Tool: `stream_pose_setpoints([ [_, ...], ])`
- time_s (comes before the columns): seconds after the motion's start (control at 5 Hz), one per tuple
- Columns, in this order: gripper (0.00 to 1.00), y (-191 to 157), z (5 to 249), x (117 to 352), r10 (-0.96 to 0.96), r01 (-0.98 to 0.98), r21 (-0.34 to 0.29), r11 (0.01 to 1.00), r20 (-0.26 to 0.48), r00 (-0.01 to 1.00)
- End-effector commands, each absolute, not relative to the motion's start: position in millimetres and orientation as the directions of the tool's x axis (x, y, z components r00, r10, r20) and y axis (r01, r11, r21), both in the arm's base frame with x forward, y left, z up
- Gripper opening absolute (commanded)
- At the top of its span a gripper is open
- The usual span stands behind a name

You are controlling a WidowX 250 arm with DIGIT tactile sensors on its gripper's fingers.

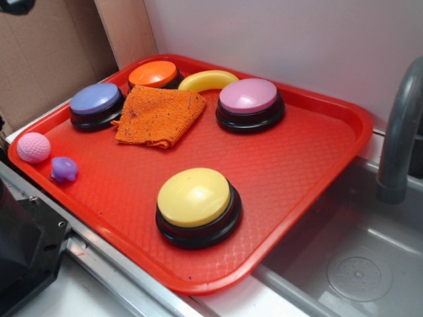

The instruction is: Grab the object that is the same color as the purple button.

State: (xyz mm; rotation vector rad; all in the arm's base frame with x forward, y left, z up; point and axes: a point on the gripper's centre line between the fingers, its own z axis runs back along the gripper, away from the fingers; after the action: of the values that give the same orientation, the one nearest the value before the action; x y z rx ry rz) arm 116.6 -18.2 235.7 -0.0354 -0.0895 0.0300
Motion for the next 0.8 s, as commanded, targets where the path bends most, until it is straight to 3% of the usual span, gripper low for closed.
stream_pose_setpoints([
  [0.0, 1.0, -18.2, 235.7, 116.6, 0.032, -0.028, -0.037, 0.999, 0.089, 0.996],
  [0.2, 1.0, 3.8, 215.0, 110.4, 0.123, -0.123, -0.01, 0.992, 0.097, 0.988],
  [0.4, 1.0, 22.4, 185.5, 105.2, 0.172, -0.171, -0.011, 0.985, 0.051, 0.984],
  [0.6, 1.0, 40.4, 157.0, 96.3, 0.234, -0.236, 0.008, 0.972, 0.075, 0.969],
])
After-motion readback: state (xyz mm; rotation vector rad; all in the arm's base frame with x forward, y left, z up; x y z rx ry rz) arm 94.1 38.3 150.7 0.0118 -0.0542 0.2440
